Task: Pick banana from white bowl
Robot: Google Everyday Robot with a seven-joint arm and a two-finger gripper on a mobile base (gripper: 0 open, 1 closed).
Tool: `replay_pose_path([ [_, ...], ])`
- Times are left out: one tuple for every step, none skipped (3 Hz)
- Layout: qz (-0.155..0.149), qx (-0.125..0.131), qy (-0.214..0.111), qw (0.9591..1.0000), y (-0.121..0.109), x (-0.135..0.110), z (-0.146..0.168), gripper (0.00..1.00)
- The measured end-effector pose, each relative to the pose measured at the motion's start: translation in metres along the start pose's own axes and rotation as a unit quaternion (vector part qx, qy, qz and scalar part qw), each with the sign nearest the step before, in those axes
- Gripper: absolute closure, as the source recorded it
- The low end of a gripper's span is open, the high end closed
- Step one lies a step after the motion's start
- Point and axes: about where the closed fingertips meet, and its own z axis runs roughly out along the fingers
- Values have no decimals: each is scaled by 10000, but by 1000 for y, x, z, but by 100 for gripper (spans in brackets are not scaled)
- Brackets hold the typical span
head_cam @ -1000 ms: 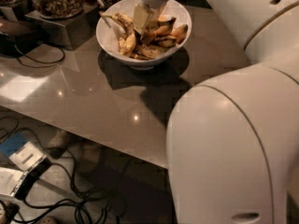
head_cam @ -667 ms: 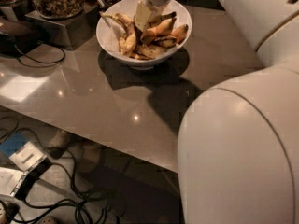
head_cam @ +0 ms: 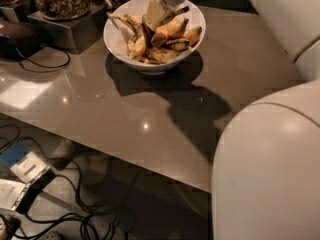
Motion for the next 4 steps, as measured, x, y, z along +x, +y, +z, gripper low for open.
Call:
replay_pose_path([
  [-86, -81, -110, 9999, 5, -7, -17, 100],
  [-147, -226, -330, 9991, 12, -13, -35, 100],
  [-347, -319, -716, 9963, 16, -6, -56, 100],
  [-368, -315, -738, 9961, 15, -3, -56, 100],
])
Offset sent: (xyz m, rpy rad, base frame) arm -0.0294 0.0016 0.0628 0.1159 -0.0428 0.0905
